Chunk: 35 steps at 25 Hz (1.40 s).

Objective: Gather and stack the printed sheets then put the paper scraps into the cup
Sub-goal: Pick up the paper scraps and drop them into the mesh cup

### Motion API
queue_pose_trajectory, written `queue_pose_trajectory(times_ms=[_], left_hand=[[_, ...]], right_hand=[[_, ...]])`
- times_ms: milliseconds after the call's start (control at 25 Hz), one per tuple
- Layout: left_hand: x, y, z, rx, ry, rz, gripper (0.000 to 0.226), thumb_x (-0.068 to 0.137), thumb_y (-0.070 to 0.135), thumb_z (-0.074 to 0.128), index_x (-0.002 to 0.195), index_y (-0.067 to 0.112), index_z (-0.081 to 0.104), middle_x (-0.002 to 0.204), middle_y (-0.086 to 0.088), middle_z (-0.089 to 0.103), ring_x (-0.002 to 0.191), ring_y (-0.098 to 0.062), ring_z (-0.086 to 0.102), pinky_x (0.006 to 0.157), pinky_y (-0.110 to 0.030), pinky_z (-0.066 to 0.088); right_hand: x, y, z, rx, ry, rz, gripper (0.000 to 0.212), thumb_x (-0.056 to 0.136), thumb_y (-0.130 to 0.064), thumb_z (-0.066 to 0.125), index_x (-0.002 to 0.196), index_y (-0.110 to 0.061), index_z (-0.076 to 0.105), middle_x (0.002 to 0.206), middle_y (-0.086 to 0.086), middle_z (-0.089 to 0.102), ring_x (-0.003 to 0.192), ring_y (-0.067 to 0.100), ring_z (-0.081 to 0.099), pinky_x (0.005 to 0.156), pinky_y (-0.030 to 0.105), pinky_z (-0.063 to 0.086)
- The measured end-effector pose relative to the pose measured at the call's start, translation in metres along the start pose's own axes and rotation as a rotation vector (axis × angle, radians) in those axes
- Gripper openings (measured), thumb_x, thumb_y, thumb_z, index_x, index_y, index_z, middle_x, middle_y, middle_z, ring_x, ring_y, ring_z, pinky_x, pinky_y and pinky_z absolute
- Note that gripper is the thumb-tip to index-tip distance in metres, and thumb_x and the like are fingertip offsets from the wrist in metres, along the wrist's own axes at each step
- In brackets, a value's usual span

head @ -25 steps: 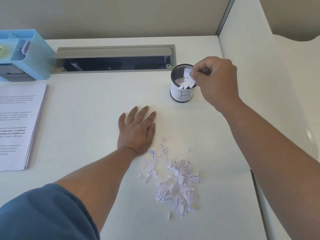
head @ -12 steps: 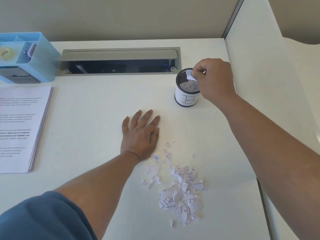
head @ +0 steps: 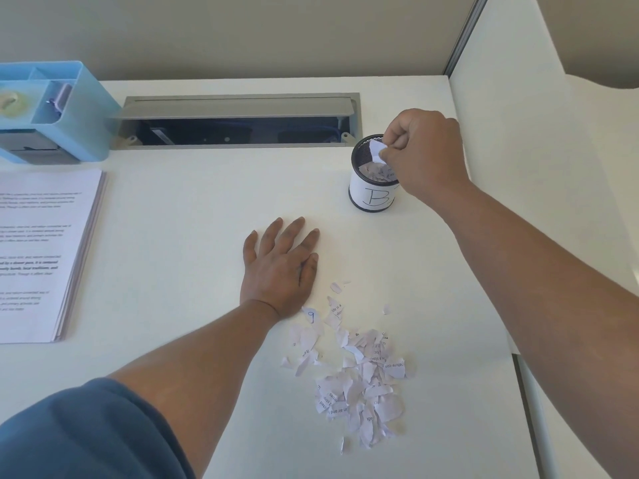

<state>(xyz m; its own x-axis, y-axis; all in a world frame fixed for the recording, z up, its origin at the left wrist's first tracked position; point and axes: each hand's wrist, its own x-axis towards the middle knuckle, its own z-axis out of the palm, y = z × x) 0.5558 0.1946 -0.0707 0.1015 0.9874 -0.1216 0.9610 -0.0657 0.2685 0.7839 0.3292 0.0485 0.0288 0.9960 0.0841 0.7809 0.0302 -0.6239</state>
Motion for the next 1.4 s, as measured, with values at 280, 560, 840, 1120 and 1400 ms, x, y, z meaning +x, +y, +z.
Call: queue_pose_trajectory(times_ms=[280,560,840,1120,1400], left_hand=[[0.000,0.000,0.000,-0.003,0.010,0.002,0.054,0.103,0.050,0.023,0.154,0.042,0.041,0.168,0.012,0.024,0.157,-0.024,0.009,0.126,-0.052,0.000],[-0.001,0.001,0.001,0.021,-0.008,-0.003,0.050,0.107,0.047,0.028,0.155,0.041,0.039,0.169,0.012,0.022,0.157,-0.024,0.008,0.126,-0.054,0.000],[-0.001,0.002,0.000,0.026,0.006,-0.005,0.053,0.104,0.049,0.025,0.155,0.040,0.040,0.168,0.012,0.024,0.157,-0.023,0.010,0.126,-0.053,0.001],[0.000,0.001,0.003,0.037,0.007,-0.010,0.049,0.107,0.046,0.031,0.155,0.042,0.038,0.169,0.012,0.023,0.157,-0.022,0.009,0.126,-0.052,0.000],[-0.001,0.003,0.001,0.047,0.001,-0.012,0.050,0.107,0.047,0.029,0.156,0.041,0.037,0.169,0.011,0.022,0.157,-0.023,0.009,0.126,-0.052,0.001]], right_hand=[[-0.009,-0.005,-0.004,-0.073,-0.048,-0.028,0.013,0.089,-0.014,0.071,0.102,-0.015,0.075,0.099,0.006,0.074,0.098,0.028,0.065,0.085,0.036,0.053],[-0.120,-0.007,0.025,-0.055,-0.208,-0.331,0.016,0.092,-0.010,0.062,0.102,-0.010,0.074,0.108,0.004,0.073,0.101,0.033,0.063,0.086,0.041,0.052],[-0.183,0.014,0.027,-0.328,-0.765,-0.162,0.053,0.097,-0.049,0.060,0.146,-0.032,0.048,0.158,-0.009,0.032,0.142,0.021,0.028,0.108,0.042,0.040],[-0.220,0.013,0.035,-0.409,-0.782,-0.212,0.033,0.094,-0.022,0.065,0.126,-0.031,0.059,0.126,-0.006,0.040,0.110,0.021,0.040,0.076,0.036,0.054],[-0.216,0.020,0.043,-0.318,-0.734,-0.199,0.024,0.089,0.002,0.050,0.091,-0.017,0.065,0.094,-0.001,0.054,0.088,0.027,0.054,0.072,0.042,0.053]])
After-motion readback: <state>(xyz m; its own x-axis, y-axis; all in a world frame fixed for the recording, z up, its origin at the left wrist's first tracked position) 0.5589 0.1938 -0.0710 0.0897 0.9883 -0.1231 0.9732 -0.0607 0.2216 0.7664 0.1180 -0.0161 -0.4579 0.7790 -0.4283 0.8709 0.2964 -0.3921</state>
